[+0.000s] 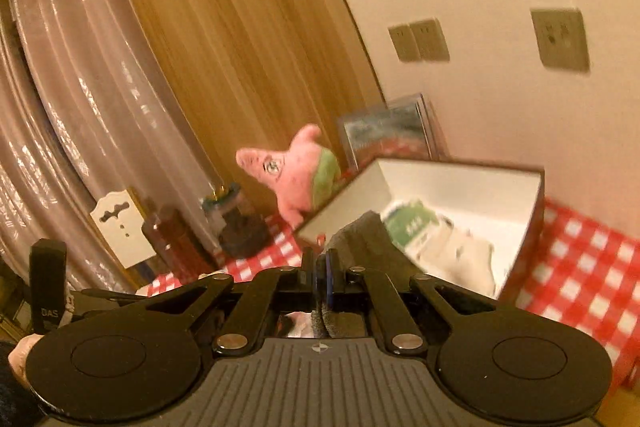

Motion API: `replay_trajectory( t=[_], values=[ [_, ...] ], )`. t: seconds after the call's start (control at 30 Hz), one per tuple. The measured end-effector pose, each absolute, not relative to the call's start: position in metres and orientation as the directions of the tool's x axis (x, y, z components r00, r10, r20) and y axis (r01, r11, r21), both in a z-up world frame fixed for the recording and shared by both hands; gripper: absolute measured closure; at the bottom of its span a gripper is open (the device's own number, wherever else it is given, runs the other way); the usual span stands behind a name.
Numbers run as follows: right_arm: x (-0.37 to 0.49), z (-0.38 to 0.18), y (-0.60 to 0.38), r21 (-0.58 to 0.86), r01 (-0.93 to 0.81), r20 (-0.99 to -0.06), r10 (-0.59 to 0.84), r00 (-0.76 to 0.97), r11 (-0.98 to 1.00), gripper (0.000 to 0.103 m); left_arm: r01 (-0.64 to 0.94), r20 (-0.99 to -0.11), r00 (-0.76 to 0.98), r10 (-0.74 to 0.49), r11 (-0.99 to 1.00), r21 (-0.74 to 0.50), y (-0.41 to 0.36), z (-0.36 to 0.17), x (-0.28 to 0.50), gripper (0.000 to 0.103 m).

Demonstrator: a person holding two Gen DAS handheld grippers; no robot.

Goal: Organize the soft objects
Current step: 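Carry the stocking and grey cloth into the brown box and open both grippers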

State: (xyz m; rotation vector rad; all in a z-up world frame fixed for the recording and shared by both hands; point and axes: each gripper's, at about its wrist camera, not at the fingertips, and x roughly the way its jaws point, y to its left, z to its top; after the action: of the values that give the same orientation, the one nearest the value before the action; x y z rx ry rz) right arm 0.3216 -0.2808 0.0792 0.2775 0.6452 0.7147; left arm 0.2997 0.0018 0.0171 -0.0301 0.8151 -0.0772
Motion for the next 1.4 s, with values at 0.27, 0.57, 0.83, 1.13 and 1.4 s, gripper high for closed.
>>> replay_trajectory(
  t=[0.27, 0.57, 0.83, 1.13, 1.4],
  values=[
    [0.372, 0.117, -0.276, 0.397, -0.558, -0.398, 0.685, 0.610, 0.728, 0.099, 0.102, -0.694, 0.712, -0.106, 0.994, -0.046, -0.016, 0.038, 0.360, 0.098],
    [0.438, 0.106, -0.278, 0.334, -0.524, -0.423, 0.621, 0.660, 0.784, 0.099, 0.129, -0.717, 0.689, -0.110, 0.991, -0.028, -0.034, 0.025, 0.435, 0.098],
    [0.488, 0.073, -0.283, 0.338, -0.482, -0.454, 0.588, 0.669, 0.809, 0.099, 0.140, -0.747, 0.658, -0.091, 0.990, 0.002, -0.042, -0.002, 0.497, 0.097],
    [0.517, 0.042, -0.287, 0.339, -0.446, -0.485, 0.560, 0.672, 0.828, 0.099, 0.159, -0.749, 0.656, -0.091, 0.987, 0.019, -0.048, -0.018, 0.532, 0.068],
    [0.526, 0.028, -0.278, 0.298, -0.441, -0.507, 0.532, 0.678, 0.846, 0.099, 0.151, -0.773, 0.625, -0.110, 0.988, -0.019, -0.042, -0.025, 0.524, 0.068]
  ],
)
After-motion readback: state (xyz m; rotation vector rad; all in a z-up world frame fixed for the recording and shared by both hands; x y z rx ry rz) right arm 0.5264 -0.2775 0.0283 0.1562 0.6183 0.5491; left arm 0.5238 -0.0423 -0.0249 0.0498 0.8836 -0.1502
